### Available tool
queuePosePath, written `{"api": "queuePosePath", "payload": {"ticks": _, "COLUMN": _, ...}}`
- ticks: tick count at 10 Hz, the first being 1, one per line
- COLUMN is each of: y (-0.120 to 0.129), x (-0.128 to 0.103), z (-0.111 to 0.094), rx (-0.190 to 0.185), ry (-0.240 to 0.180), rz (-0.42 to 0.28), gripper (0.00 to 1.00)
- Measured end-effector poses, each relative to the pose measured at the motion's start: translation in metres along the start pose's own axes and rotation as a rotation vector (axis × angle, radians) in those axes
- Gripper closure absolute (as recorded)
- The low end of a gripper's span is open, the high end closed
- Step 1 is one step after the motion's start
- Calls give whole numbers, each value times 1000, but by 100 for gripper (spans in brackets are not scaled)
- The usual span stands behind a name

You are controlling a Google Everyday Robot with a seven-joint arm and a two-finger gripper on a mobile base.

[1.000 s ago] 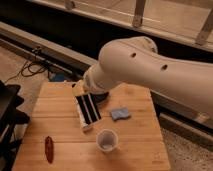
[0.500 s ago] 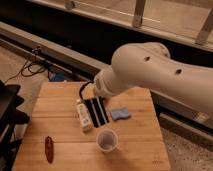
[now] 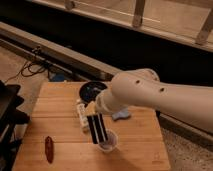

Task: Place the eraser in the ceramic cup

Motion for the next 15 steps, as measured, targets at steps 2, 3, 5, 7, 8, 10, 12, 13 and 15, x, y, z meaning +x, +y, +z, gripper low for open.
{"api": "queuePosePath", "payload": {"ticks": 2, "y": -3, "x": 13, "z": 12, "rx": -2, "ry": 49, "rz": 32, "gripper": 93}}
{"api": "queuePosePath", "payload": {"ticks": 3, "y": -5, "x": 20, "z": 17, "rx": 2, "ry": 73, "rz": 47, "gripper": 93}}
{"api": "queuePosePath", "payload": {"ticks": 5, "y": -9, "x": 26, "z": 26, "rx": 17, "ry": 107, "rz": 66, "gripper": 93}}
{"api": "queuePosePath", "payload": {"ticks": 7, "y": -22, "x": 33, "z": 35, "rx": 55, "ry": 165, "rz": 92, "gripper": 93}}
{"api": "queuePosePath", "payload": {"ticks": 8, "y": -26, "x": 35, "z": 38, "rx": 67, "ry": 186, "rz": 100, "gripper": 93}}
{"api": "queuePosePath", "payload": {"ticks": 10, "y": -39, "x": 40, "z": 44, "rx": 89, "ry": 212, "rz": 133, "gripper": 93}}
{"api": "queuePosePath", "payload": {"ticks": 12, "y": -48, "x": 44, "z": 58, "rx": 96, "ry": 222, "rz": 167, "gripper": 93}}
{"api": "queuePosePath", "payload": {"ticks": 13, "y": -52, "x": 45, "z": 64, "rx": 98, "ry": 222, "rz": 180, "gripper": 93}}
{"api": "queuePosePath", "payload": {"ticks": 15, "y": -63, "x": 49, "z": 75, "rx": 109, "ry": 229, "rz": 214, "gripper": 89}}
